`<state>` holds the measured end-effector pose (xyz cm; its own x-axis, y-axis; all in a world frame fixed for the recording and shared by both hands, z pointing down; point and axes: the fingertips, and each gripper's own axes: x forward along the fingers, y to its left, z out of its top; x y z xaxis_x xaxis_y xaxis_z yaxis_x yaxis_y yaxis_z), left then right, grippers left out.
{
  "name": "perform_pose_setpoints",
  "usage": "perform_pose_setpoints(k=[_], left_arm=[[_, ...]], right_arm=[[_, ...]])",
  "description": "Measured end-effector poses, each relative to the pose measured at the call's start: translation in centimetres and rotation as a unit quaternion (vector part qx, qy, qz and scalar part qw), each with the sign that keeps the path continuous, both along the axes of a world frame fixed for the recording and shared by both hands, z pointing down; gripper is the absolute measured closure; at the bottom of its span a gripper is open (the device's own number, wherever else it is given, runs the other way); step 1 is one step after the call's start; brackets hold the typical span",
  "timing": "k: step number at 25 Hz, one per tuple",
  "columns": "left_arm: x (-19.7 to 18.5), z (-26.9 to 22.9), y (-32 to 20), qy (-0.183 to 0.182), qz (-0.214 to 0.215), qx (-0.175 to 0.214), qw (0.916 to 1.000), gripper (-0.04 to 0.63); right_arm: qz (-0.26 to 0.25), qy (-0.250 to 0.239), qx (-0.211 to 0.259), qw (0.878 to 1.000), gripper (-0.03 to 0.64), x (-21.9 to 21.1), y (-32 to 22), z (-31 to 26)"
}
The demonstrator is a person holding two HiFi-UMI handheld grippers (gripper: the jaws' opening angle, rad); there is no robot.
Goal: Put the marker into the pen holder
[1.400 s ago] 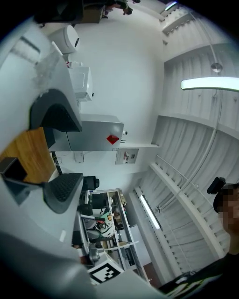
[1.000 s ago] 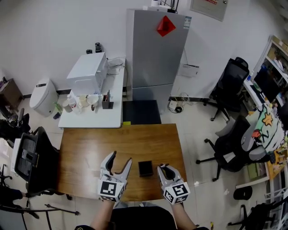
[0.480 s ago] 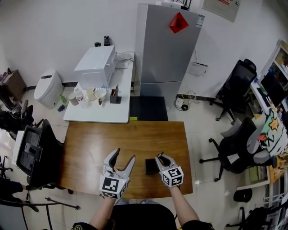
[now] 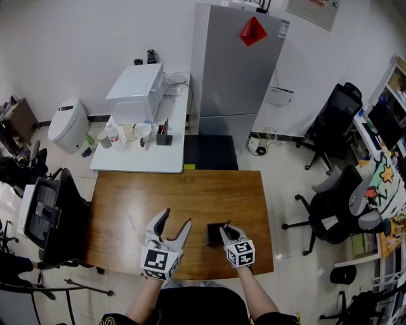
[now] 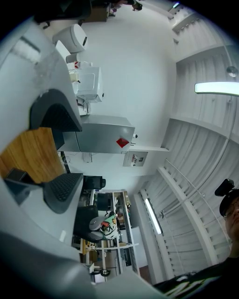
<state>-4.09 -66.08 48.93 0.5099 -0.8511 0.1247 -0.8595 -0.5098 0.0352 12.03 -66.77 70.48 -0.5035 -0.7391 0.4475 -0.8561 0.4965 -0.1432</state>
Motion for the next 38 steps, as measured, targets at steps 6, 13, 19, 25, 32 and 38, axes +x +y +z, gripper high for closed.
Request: perform_pose_setpoints(k=[6,13,19,25,32,38], left_arm=[[0.1,0.6,0.1,-0.006,0.008,-0.002,0.9999,0.318],[0.5,0.7,0.4,0.000,0.017,-0.007,0.9998,0.318],[0.9,-0.4,0.3,0.010,0.039,0.002,0.9992,0.318],[1.1,-3.9,1.0,0.047,0.060,0.028,0.9967,0.318],[-1.5,-4.9,3.6,0.028,0.081,0.040,0.9955,0.318],[-2.4,-2.9,6.1,0.030,0.088,0.020,0.9955,0.318]], right_arm=[[0.036,0.023,-0.020,0.999,0.568,1.1,0.9,1.4],[0.046,0.012,-0.018,0.999,0.569,1.0,1.8,1.2],[0.066,-0.045,0.068,0.994,0.568,0.4,0.6,-7.8],[0.083,-0.082,0.186,0.976,0.568,-1.0,2.0,-20.0],[0.099,-0.090,0.243,0.961,0.561,-4.3,6.6,-26.1],[0.090,-0.076,0.222,0.968,0.470,-7.1,10.3,-24.6]])
